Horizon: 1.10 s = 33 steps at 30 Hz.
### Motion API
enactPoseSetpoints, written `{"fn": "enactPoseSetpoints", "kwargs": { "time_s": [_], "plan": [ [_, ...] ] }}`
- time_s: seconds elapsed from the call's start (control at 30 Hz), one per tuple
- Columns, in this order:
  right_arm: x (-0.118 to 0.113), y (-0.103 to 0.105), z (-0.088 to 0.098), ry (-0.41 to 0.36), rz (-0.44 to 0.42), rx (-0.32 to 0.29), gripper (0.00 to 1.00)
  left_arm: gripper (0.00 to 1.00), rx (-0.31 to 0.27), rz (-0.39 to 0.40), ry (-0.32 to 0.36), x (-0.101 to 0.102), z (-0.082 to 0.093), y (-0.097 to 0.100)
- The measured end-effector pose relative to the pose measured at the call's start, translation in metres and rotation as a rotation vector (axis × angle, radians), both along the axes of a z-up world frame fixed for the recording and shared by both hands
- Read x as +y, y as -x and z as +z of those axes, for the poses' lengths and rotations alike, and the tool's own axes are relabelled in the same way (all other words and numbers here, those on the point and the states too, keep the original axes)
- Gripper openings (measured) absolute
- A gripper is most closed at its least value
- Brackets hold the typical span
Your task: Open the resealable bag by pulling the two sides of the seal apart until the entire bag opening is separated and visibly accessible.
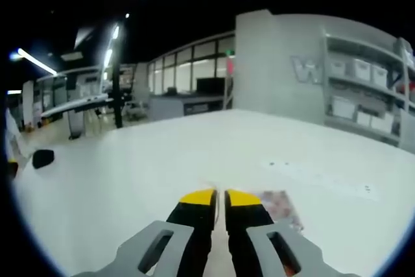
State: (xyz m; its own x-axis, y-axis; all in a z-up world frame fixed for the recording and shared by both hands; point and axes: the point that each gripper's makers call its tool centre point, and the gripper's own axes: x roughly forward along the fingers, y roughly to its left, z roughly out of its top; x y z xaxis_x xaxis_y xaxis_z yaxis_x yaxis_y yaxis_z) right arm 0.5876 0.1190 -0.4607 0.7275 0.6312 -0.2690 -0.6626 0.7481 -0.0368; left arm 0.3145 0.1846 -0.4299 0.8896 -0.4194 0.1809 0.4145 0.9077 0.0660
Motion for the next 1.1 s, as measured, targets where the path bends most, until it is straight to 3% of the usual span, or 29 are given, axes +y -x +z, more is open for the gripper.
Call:
{"fn": "enactPoseSetpoints", "kwargs": {
  "time_s": [0.47, 0.67, 1.0, 1.1],
  "plan": [
    [0.000, 0.012, -0.005, 0.037, 0.016, -0.026, 0.14, 0.99, 0.001, 0.002, 0.004, 0.000, 0.000, 0.000],
    [0.002, 0.007, -0.004, 0.040, 0.031, -0.037, 0.21, 0.99, 0.002, 0.003, 0.005, 0.000, 0.001, -0.001],
    [0.008, -0.008, -0.003, 0.077, 0.056, -0.069, 0.38, 0.99, 0.001, 0.004, 0.011, 0.001, 0.001, -0.002],
    [0.012, -0.010, -0.004, 0.094, 0.066, -0.079, 0.47, 0.99, 0.002, 0.004, 0.012, 0.001, 0.001, -0.002]
  ]
}}
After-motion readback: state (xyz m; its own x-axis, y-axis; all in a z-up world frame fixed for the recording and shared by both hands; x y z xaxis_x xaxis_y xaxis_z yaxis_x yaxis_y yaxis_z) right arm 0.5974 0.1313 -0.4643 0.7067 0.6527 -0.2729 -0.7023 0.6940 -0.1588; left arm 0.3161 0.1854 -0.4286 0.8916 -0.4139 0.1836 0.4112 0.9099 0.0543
